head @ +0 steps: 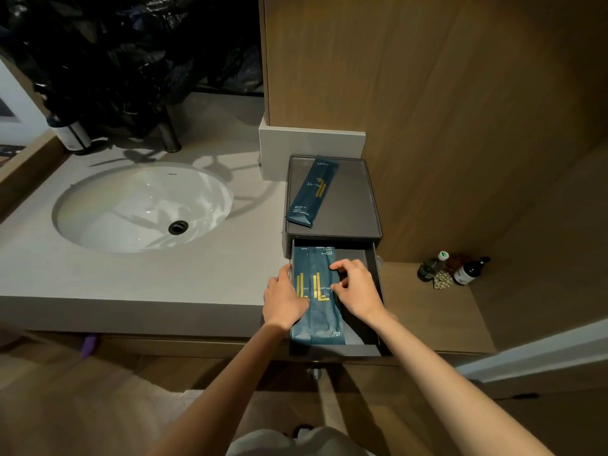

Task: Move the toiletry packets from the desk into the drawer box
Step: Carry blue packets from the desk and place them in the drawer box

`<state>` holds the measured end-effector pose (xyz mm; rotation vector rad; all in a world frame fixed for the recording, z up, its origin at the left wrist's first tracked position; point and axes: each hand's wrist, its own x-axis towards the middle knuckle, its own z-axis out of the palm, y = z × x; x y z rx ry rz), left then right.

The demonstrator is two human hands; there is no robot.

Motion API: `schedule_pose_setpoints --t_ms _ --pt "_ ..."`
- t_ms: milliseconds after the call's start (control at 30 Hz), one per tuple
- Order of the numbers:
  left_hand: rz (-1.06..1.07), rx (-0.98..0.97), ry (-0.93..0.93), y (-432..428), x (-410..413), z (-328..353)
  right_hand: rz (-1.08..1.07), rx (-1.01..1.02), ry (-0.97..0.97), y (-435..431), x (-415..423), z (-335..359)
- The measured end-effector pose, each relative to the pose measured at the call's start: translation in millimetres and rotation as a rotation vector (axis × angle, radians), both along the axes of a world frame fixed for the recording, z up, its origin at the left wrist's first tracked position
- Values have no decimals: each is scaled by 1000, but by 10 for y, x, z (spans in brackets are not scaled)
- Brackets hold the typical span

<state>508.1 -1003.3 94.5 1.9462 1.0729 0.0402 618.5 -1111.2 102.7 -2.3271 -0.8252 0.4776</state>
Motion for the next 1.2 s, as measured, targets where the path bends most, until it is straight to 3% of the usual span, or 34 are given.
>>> schedule_pose_setpoints --t_ms 133,267,367,500,1000,1067,1200 --pt "-2 -19 -21 4 -11 4 252 -138 -27 -122 38 128" --pt "5 -41 -56 0 -12 -15 542 -412 -86 -211 56 191" --pt "11 -37 -59 2 -8 -18 608 -539 -140 -200 21 155" --pt "12 -27 -62 11 -4 -39 597 -561 -135 -158 -12 108" --pt "6 -17 -85 105 -8 -89 522 -508 -129 -164 -107 182" --pt "60 24 -134 196 -29 37 445 -388 -165 -179 -85 331" --pt "135 144 -352 439 44 423 269 -28 -421 -109 48 690"
